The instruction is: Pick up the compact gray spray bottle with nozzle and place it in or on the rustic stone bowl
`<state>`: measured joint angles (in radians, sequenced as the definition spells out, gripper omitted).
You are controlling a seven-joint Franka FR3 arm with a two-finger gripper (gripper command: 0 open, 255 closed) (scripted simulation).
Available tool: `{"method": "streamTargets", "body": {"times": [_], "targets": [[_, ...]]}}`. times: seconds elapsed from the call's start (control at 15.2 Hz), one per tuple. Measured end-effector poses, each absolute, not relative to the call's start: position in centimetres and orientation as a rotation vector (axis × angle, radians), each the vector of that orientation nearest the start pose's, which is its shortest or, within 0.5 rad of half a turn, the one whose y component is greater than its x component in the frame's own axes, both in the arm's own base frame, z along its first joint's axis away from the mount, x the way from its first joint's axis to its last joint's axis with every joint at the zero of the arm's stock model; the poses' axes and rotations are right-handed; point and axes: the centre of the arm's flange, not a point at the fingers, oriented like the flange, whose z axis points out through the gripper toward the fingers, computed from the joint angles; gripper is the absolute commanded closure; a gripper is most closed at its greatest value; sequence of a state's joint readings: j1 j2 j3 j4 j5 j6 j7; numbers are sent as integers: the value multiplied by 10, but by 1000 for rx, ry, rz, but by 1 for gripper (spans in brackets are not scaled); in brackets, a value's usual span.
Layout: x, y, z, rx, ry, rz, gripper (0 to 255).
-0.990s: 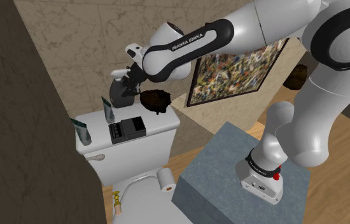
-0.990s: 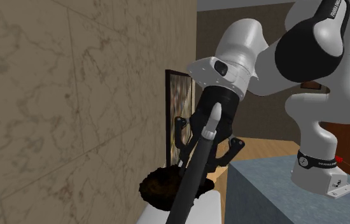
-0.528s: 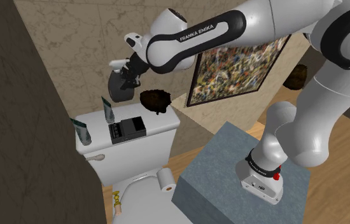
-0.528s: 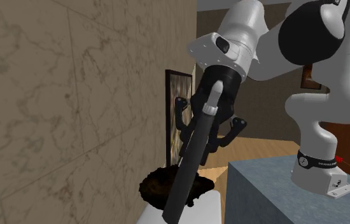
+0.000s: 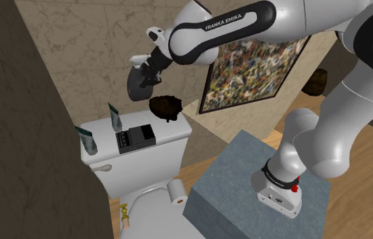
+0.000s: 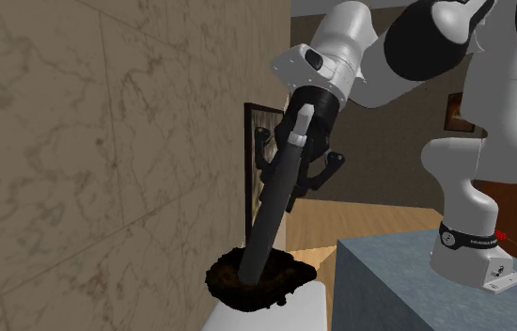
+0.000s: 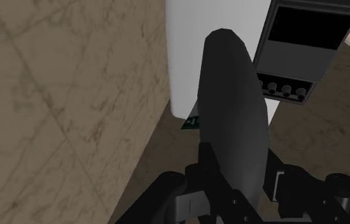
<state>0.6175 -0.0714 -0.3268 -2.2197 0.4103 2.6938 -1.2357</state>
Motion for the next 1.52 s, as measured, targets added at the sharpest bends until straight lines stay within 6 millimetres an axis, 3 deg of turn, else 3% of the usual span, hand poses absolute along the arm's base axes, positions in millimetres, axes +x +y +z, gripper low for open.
{"method": "streamTargets", "body": {"times": [0.59,0.79,1.52], "targets": [[531,23,455,-2461,-1679,-928,255],[533,-8,453,-2460,-1680,-928,255],[532,-15,397,-2458,-1682,-928,255]]}}
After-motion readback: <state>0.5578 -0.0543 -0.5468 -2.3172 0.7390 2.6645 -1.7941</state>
